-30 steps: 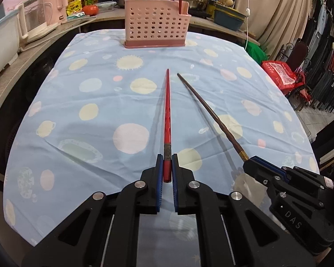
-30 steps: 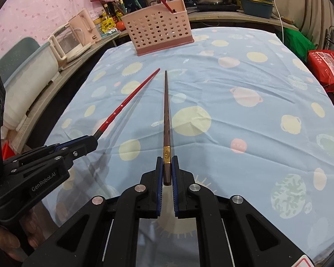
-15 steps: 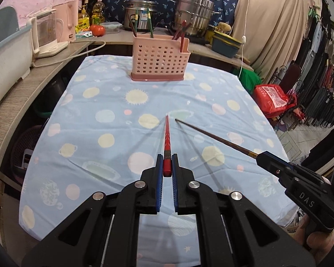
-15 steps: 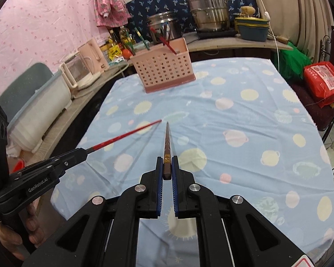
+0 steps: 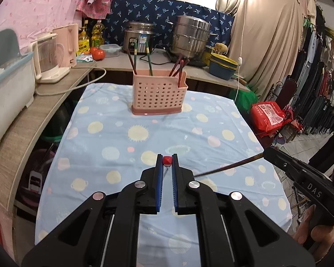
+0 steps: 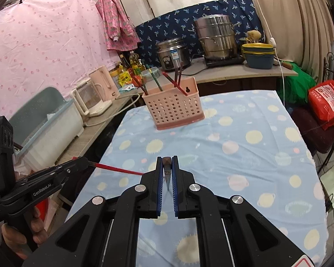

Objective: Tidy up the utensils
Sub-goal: 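Lift and carry both chopsticks over the pink basket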

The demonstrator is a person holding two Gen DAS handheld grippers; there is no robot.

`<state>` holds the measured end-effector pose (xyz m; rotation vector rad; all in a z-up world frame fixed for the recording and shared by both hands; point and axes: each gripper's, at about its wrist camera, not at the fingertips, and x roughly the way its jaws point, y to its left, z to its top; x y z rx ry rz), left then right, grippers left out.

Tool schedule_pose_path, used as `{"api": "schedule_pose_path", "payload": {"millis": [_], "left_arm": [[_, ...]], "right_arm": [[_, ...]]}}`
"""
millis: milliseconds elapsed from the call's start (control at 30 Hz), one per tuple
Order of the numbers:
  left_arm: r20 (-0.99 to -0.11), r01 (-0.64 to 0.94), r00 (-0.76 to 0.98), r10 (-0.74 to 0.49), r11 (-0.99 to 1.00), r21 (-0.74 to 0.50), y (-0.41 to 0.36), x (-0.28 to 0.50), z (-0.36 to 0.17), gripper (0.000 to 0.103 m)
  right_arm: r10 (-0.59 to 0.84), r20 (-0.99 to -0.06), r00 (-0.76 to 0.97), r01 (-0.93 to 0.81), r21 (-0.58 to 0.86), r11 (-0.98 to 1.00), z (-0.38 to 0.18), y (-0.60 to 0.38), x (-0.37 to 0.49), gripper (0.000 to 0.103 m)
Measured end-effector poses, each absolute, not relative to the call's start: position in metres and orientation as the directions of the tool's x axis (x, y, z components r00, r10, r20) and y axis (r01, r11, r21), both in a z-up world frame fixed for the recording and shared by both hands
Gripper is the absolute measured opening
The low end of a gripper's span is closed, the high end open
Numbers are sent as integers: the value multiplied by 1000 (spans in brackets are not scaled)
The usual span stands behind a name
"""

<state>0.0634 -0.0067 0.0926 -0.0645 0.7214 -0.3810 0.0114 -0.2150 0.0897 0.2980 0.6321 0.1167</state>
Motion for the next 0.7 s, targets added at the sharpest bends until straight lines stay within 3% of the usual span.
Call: {"api": "schedule_pose_path", "payload": {"millis": [700], "left_arm": [[-547,319,766,-339,938,-135,-19,165,143,7]], "right_arm": [[162,-457,875,-28,286,958,144,-235,115,7]]}}
